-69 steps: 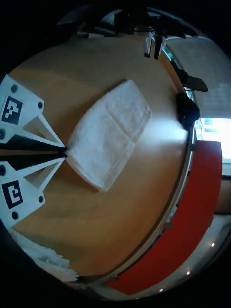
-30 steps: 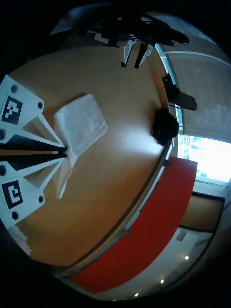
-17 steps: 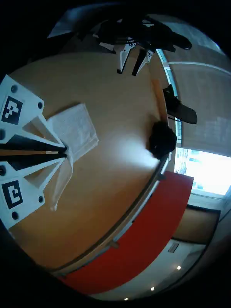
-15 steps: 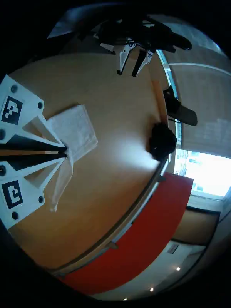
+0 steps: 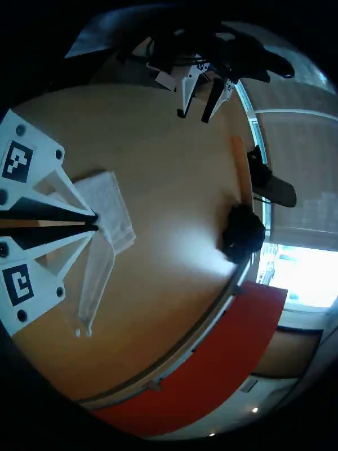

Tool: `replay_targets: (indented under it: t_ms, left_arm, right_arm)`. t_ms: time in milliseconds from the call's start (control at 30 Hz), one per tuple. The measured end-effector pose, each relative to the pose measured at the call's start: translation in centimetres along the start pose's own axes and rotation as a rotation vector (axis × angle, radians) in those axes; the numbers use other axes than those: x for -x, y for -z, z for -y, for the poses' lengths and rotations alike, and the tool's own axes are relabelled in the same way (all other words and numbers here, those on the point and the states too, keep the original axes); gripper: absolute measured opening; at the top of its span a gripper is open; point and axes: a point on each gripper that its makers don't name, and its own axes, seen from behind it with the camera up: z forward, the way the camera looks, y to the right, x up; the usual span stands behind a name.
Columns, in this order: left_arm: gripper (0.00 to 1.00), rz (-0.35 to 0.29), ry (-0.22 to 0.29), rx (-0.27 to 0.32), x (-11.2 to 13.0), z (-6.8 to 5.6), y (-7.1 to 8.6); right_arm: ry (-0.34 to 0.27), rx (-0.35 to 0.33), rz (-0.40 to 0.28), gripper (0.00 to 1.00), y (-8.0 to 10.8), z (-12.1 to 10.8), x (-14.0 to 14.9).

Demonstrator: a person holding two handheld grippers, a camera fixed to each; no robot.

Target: Fold towel

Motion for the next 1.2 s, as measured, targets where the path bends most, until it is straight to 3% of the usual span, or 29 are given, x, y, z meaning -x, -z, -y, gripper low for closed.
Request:
replay_targets:
  t_ms: [367, 800, 900, 1033, 1100, 1200]
  left_arm:
    - [0.96, -0.001, 0.022, -0.019, 0.5, 0.7, 0.3]
    - [0.96, 0.004, 0.022, -0.021, 0.7, 1.0, 0.3]
    - [0.96, 0.005, 0.020, -0.020, 0.7, 0.9, 0.3]
    - [0.96, 0.006, 0.018, -0.019, 0.8, 0.9, 0.4]
    - [0.96, 0.006, 0.017, -0.019, 0.8, 0.9, 0.4]
    - [0.96, 0.006, 0.016, -0.019, 0.8, 0.9, 0.4]
  right_arm:
    - [0.031, -0.075, 0.041, 0.03, -3.0, 2.5, 0.3]
    - [0.024, -0.074, 0.054, 0.07, -3.2, 2.5, 0.8]
    - [0.019, -0.077, 0.057, 0.26, -3.1, 2.7, 1.0]
    - [0.015, -0.065, 0.062, 0.65, -3.0, 2.5, 1.3]
    - [0.013, -0.057, 0.064, 0.73, -3.0, 2.3, 1.4]
    - [0.007, -0.047, 0.065, 0.74, -2.9, 2.2, 1.6]
